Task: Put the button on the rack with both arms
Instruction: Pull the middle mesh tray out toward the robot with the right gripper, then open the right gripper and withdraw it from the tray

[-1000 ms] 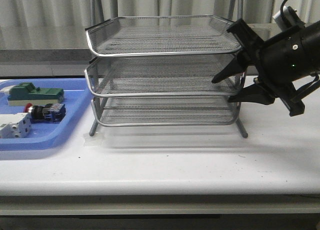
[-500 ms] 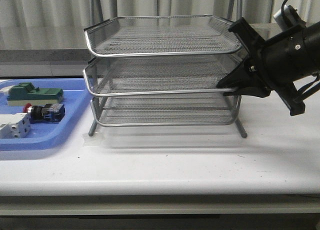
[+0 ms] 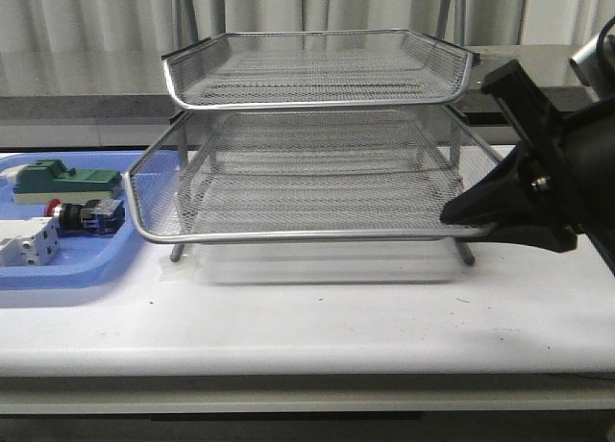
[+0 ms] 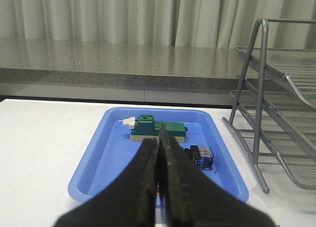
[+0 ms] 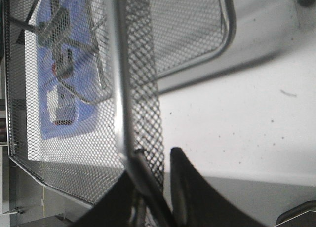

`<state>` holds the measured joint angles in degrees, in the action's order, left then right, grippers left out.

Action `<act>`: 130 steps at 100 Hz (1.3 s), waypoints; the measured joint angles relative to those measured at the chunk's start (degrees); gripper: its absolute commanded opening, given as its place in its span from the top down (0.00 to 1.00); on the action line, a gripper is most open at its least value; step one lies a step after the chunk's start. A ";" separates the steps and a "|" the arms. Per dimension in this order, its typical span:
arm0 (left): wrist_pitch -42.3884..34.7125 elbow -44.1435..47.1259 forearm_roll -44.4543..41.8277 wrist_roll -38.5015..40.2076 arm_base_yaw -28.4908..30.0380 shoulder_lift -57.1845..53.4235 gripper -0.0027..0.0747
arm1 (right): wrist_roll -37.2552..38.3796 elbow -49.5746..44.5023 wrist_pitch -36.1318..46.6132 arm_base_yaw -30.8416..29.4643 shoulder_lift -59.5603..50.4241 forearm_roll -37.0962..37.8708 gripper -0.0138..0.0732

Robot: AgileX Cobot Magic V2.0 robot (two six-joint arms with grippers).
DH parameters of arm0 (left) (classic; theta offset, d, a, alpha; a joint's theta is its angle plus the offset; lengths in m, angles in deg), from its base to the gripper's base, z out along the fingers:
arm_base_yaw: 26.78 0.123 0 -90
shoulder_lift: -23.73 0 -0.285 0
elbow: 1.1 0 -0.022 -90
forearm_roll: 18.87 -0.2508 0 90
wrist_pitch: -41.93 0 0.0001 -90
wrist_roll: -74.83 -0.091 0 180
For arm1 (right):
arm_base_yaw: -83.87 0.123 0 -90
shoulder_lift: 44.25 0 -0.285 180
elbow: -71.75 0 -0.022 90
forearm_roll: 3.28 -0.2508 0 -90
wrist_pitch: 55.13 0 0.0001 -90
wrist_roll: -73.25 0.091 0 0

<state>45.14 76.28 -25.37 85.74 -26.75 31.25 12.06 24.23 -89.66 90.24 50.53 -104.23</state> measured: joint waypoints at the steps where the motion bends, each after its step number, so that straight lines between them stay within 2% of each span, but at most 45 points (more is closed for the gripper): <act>1: 0.00 0.00 0.00 0.00 0.00 0.00 0.99 | 0.00 -0.15 0.00 0.00 -0.34 0.00 0.80; 11: 0.00 0.00 0.00 0.00 0.00 0.00 0.99 | 0.00 -1.53 0.24 0.00 -2.06 0.42 0.79; 18: 0.00 0.00 0.00 0.00 0.00 0.00 0.99 | 0.00 -1.63 0.66 0.12 -2.67 0.52 0.74; 25: 0.00 0.00 0.00 0.00 0.00 0.00 0.99 | 0.00 -1.63 1.05 0.12 -3.19 0.64 0.64; 42: 0.00 0.00 0.00 0.00 0.00 0.00 0.99 | -0.23 -2.10 3.11 0.18 -4.23 2.68 0.30; 47: 0.00 0.00 0.00 0.00 0.00 0.00 0.99 | -0.23 -2.24 3.48 0.18 -4.93 3.03 0.24; 66: 0.00 0.00 0.00 0.00 0.00 0.00 0.99 | -0.36 -2.46 5.15 0.18 -10.11 4.82 0.22; 80: 0.00 0.00 0.00 0.00 0.00 0.00 0.99 | 1.98 -2.46 6.39 0.18 -15.06 9.83 0.22; 94: 0.00 0.00 0.00 0.00 0.00 0.00 0.99 | 9.56 -2.46 7.43 0.18 -19.98 22.03 0.22; 111: 0.00 0.00 0.00 0.00 0.00 0.00 0.99 | 25.59 -2.02 6.80 0.18 -25.89 44.47 0.22; 130: 0.00 0.00 0.00 0.00 0.00 0.00 0.99 | 43.88 2.00 -1.03 -0.56 -32.17 69.04 0.22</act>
<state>45.14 76.28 -25.37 85.74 -26.75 31.25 55.94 26.24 -90.70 89.68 18.35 -35.19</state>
